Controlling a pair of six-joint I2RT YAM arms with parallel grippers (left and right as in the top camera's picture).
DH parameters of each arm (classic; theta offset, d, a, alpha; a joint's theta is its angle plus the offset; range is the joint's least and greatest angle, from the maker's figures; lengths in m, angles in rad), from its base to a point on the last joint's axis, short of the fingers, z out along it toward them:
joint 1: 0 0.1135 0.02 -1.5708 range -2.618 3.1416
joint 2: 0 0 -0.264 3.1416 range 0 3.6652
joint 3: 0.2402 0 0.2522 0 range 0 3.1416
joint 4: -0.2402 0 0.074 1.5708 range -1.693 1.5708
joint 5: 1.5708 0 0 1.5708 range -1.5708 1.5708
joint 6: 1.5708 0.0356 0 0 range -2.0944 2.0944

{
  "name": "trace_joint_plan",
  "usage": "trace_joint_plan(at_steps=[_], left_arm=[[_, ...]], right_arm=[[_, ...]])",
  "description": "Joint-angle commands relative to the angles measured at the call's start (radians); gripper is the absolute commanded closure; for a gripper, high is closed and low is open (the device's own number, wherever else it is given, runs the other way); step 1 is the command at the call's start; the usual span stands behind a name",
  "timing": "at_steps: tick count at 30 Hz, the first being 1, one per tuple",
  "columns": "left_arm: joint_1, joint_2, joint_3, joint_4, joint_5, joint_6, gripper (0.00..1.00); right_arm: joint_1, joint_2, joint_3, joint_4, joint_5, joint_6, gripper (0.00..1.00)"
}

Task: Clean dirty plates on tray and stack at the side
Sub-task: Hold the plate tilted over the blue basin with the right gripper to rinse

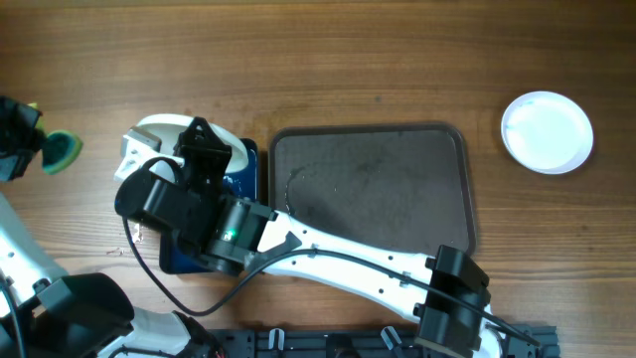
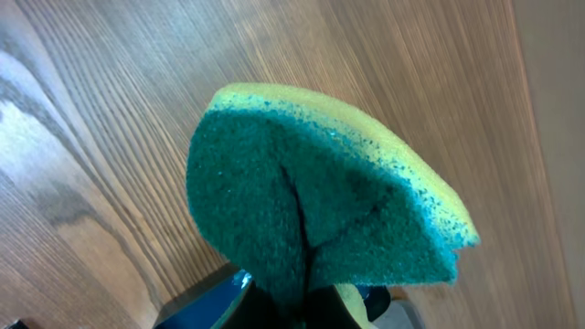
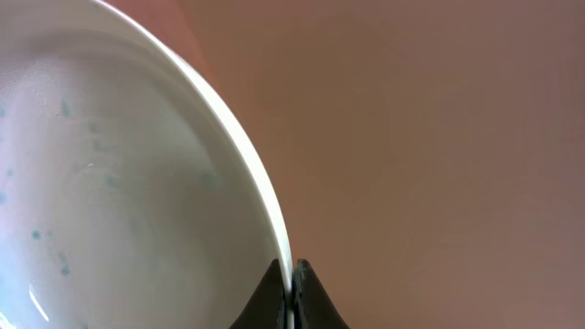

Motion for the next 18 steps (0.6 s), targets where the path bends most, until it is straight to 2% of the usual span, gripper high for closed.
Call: trace_joint_plan(at_steps=[1,7,9,11,12,13,16,17,18], left_arm=[[0.039,0.010,0.016,0.002,0.027,-0.002,0.96],[0.053,0.027,0.016,-0.005,0.054,-0.002,0.96],[0.053,0.028,0.016,-0.007,0.054,-0.002,0.96],[0.053,0.028,0.016,-0.010,0.054,-0.002,0.96],[0.053,0.028,0.016,-0.010,0.054,-0.002,0.96],[0.053,0.028,0.016,-0.010,0.055,-0.002,0.96],[0.053,0.028,0.016,-0.013,0.061,-0.001,0.96],[0.053,0.028,0.016,-0.014,0.062,-0.002,0.96],[0.053,0.028,0.016,-0.012,0.066,-0.002,0.96]], right_arm=[[0.002,0.010,0.025,0.054,0.099,-0.153,0.95],[0.004,0.010,0.025,0.061,0.109,-0.145,0.95],[-0.008,0.010,0.024,0.040,0.061,-0.071,0.96],[-0.006,0.010,0.024,0.036,0.167,-0.083,0.96],[0.002,0.010,0.024,0.061,0.165,-0.035,0.96],[-0.005,0.009,0.024,0.034,0.067,-0.007,0.96],[0.002,0.010,0.024,0.034,0.177,0.062,0.96],[0.000,0.008,0.024,-0.006,0.079,0.084,0.96],[-0.002,0.008,0.024,-0.037,0.093,0.080,0.96]])
